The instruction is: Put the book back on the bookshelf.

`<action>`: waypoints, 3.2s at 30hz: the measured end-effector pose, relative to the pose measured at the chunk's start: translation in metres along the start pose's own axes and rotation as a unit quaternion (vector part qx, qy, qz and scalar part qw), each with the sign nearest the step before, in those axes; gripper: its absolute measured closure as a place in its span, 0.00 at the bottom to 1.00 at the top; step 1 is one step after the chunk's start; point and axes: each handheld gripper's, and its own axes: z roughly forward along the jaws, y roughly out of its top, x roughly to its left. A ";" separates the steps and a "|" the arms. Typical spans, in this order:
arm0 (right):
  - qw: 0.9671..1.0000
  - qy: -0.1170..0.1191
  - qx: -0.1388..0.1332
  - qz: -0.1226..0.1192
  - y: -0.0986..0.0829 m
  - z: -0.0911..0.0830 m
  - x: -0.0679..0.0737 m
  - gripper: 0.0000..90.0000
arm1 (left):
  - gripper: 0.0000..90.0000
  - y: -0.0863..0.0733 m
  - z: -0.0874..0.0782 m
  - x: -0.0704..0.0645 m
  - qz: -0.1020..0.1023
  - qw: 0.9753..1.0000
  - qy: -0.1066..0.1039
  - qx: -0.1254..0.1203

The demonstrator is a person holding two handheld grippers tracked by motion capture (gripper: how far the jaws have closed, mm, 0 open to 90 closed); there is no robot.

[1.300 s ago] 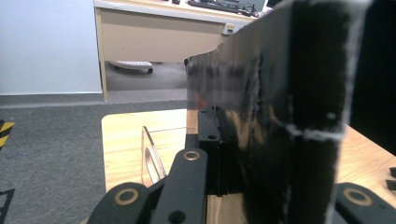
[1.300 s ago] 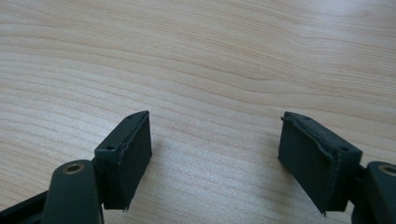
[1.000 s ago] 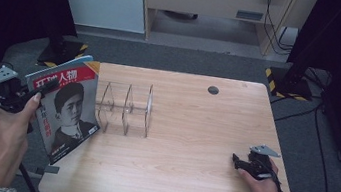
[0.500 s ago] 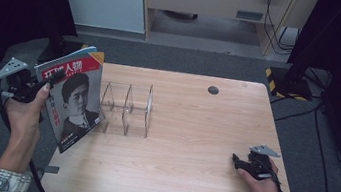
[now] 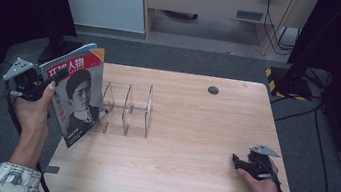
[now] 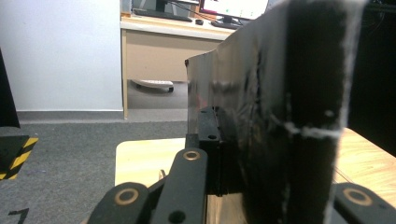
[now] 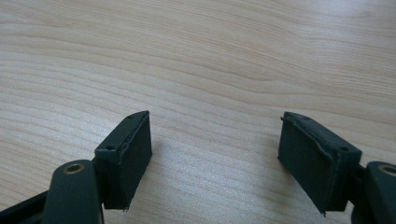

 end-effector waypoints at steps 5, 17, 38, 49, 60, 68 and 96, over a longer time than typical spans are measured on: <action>1.000 0.000 0.000 0.000 0.000 0.000 0.000 0.29 | 0.96 -0.003 0.003 -0.004 0.012 1.000 0.005 -0.006; 1.000 0.002 0.000 -0.001 0.000 0.000 0.000 0.29 | 0.96 -0.005 0.007 -0.010 0.024 0.999 0.006 -0.024; 1.000 0.003 0.000 0.001 0.000 0.000 0.002 0.29 | 0.96 -0.025 0.002 -0.003 0.022 0.997 -0.019 -0.070; 1.000 0.004 -0.001 0.000 0.000 0.000 0.002 0.29 | 0.96 -0.034 0.003 0.001 0.012 0.997 -0.017 -0.075; 1.000 0.004 -0.001 -0.002 0.000 0.000 0.002 0.29 | 0.96 -0.038 0.001 0.002 0.006 0.996 -0.025 -0.086; 1.000 0.005 0.000 -0.002 0.000 0.000 0.002 0.29 | 0.96 -0.040 0.002 0.003 0.004 0.996 -0.021 -0.092; 1.000 0.008 0.000 -0.002 0.000 -0.001 0.003 0.29 | 0.87 -0.058 -0.008 -0.007 -0.016 0.996 0.010 -0.090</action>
